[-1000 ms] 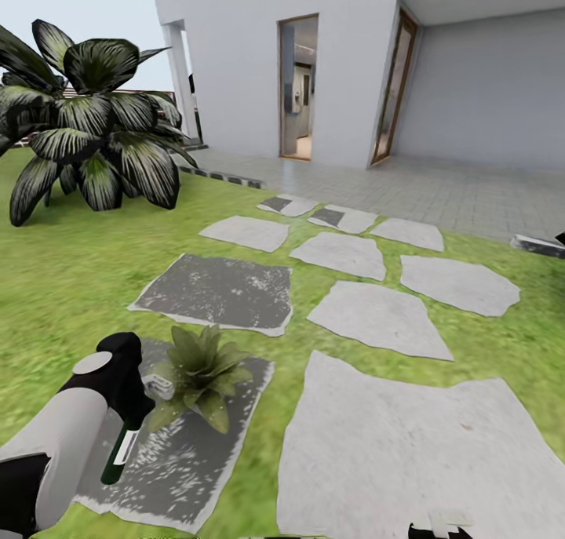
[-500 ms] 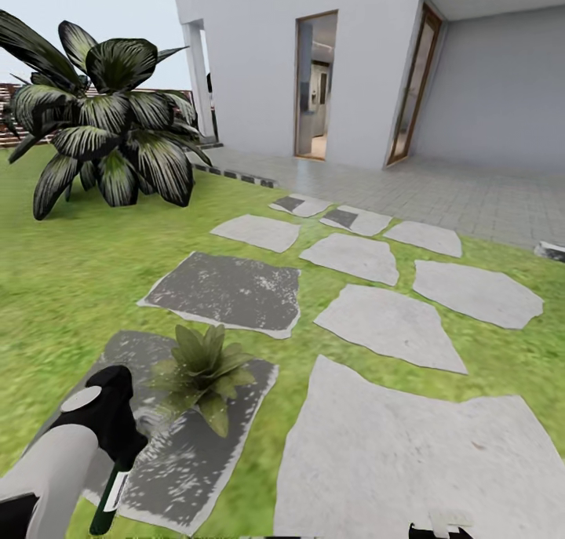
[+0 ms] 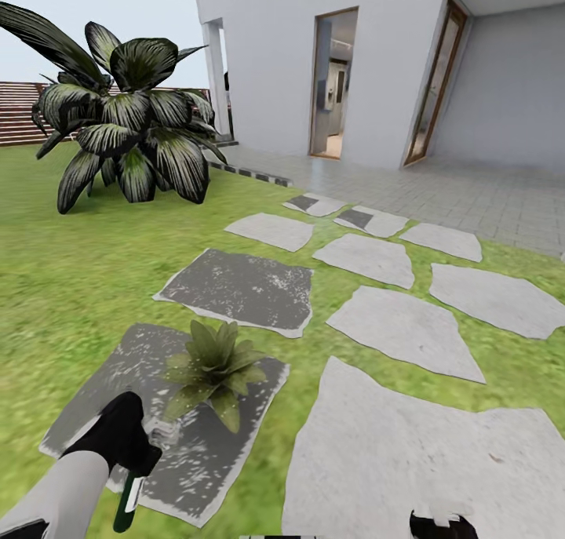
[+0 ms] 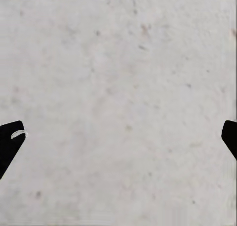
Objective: Pick up the pesticide atomizer in the garden and spray insectifuge to fully cover both potted plants in the garden.
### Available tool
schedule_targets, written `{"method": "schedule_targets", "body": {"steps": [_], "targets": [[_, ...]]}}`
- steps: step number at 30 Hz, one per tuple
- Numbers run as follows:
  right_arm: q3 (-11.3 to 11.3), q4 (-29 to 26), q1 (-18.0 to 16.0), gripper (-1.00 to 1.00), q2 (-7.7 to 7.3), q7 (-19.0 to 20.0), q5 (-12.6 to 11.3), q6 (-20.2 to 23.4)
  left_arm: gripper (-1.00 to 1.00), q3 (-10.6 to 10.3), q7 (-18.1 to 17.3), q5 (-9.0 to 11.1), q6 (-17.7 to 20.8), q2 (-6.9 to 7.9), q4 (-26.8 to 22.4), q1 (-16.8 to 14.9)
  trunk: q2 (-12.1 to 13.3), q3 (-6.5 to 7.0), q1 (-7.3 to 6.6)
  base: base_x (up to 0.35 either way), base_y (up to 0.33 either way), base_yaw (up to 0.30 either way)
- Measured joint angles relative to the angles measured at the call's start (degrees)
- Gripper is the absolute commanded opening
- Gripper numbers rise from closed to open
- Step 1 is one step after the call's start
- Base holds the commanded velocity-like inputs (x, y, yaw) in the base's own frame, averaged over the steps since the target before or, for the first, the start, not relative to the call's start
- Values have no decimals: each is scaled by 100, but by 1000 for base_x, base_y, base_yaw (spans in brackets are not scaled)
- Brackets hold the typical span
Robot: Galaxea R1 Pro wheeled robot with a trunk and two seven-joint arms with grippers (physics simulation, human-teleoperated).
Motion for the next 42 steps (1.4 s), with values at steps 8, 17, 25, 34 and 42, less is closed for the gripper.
{"method": "schedule_targets", "body": {"steps": [8, 17, 25, 34, 42], "targets": [[-3, -1196, -7, 100, 306, 1136, -2, 7, -100, 2, 89, 380, -39, -6, -69, 249, 0, 0, 0, 2, -153, 0], [3, -1222, -8, 100, 275, 1255, -2, -113, -100, 42, 91, 389, -41, -6, -102, 256, 0, -6, -2, 112, -270, 67], [5, -1215, -8, 100, 272, 1249, 5, -198, -100, 251, 95, 489, -46, -6, -111, 256, 0, -33, -2, 220, -205, 243], [4, -1215, -7, 100, 271, 1248, 3, -209, -100, 279, 100, 506, -43, -7, -192, 255, 0, -23, 0, 11, -9, 256], [4, -1215, -8, 100, 273, 1248, 2, -207, -100, 249, 92, 910, -39, -16, -472, 256, 0, 23, 0, 0, -48, 221]]}}
